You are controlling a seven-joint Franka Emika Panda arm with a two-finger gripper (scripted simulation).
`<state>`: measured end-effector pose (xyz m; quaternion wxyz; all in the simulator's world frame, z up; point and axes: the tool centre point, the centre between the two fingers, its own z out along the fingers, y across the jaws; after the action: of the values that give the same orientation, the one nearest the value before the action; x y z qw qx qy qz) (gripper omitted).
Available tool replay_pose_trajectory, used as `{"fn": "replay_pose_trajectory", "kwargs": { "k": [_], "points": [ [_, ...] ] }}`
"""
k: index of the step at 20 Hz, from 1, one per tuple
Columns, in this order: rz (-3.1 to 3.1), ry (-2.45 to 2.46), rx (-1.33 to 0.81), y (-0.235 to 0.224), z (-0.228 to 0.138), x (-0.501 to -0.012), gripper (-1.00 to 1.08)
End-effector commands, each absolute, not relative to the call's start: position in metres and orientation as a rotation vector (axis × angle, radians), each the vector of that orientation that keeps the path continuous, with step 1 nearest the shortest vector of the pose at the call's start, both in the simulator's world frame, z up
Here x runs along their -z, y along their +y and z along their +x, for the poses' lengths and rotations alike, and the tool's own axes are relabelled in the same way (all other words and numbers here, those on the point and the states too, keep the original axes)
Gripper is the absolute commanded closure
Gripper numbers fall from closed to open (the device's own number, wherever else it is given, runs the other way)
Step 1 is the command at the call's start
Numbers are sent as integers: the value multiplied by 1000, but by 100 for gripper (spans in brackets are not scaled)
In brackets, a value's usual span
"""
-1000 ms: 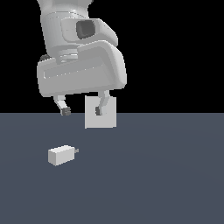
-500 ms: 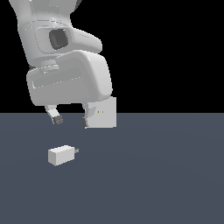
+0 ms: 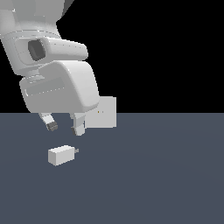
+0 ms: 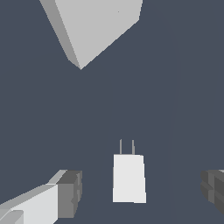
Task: Plug the charger into the wall socket.
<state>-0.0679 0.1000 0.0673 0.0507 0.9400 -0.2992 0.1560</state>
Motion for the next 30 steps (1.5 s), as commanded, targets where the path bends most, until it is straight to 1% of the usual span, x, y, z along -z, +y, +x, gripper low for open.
{"fn": "replay_pose_trajectory", "kwargs": {
  "k": [1, 12, 22, 28, 29, 30],
  "points": [
    [2851, -929, -484, 102, -68, -65, -92],
    [2844, -941, -489, 104, -68, -58, -92],
    [2843, -945, -488, 104, -69, -20, -92],
    [2842, -945, -488, 104, -69, -12, -92],
    [2842, -945, -488, 104, -69, -12, 108],
    [2842, -945, -488, 104, -69, -12, 108]
  ]
}}
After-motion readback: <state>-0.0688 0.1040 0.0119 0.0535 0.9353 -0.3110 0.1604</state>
